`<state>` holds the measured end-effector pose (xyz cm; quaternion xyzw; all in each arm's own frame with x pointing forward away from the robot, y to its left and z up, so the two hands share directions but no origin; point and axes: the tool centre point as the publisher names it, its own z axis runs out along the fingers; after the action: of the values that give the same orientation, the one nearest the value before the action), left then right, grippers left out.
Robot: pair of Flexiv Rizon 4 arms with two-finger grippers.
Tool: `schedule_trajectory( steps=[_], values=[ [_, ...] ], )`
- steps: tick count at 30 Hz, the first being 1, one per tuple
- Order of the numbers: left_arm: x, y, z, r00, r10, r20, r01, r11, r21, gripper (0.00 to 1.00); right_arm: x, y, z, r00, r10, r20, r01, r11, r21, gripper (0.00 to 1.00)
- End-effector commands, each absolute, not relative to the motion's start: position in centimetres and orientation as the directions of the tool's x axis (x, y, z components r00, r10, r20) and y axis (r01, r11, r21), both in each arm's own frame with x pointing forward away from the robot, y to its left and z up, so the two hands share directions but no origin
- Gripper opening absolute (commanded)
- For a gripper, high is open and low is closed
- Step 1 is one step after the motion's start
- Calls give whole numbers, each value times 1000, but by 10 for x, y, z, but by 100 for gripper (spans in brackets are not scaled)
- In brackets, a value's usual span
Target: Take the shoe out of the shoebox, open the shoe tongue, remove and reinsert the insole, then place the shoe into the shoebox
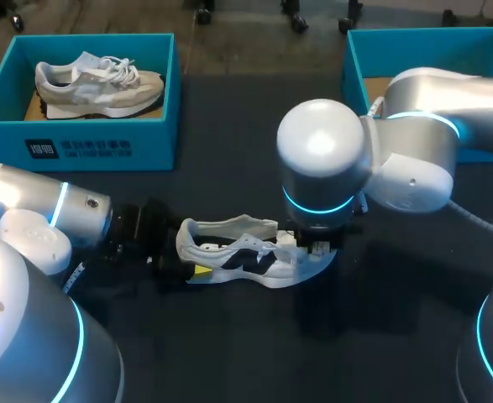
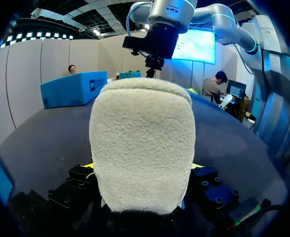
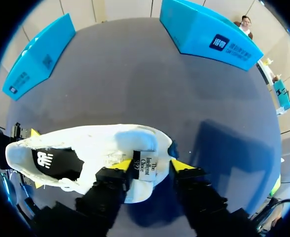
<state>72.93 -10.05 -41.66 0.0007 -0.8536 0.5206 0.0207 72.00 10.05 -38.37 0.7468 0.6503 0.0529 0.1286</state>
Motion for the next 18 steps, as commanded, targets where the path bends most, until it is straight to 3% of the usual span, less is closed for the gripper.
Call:
schedule_trajectory(
  steps=[1, 10, 18],
  values=[
    [731, -101, -419, -999, 19, 37, -24, 460, -888, 0, 716, 100, -372, 142, 986, -90, 952, -111, 284, 100],
    [731, -101, -419, -999, 19, 37, -24, 460, -888, 0, 723, 102, -338, 63, 991, -118, 935, -17, 355, 100],
    [731, -101, -419, -999, 19, 37, -24, 460, -888, 0, 738, 113, -303, -146, 970, -194, 867, 220, 446, 100]
  ],
)
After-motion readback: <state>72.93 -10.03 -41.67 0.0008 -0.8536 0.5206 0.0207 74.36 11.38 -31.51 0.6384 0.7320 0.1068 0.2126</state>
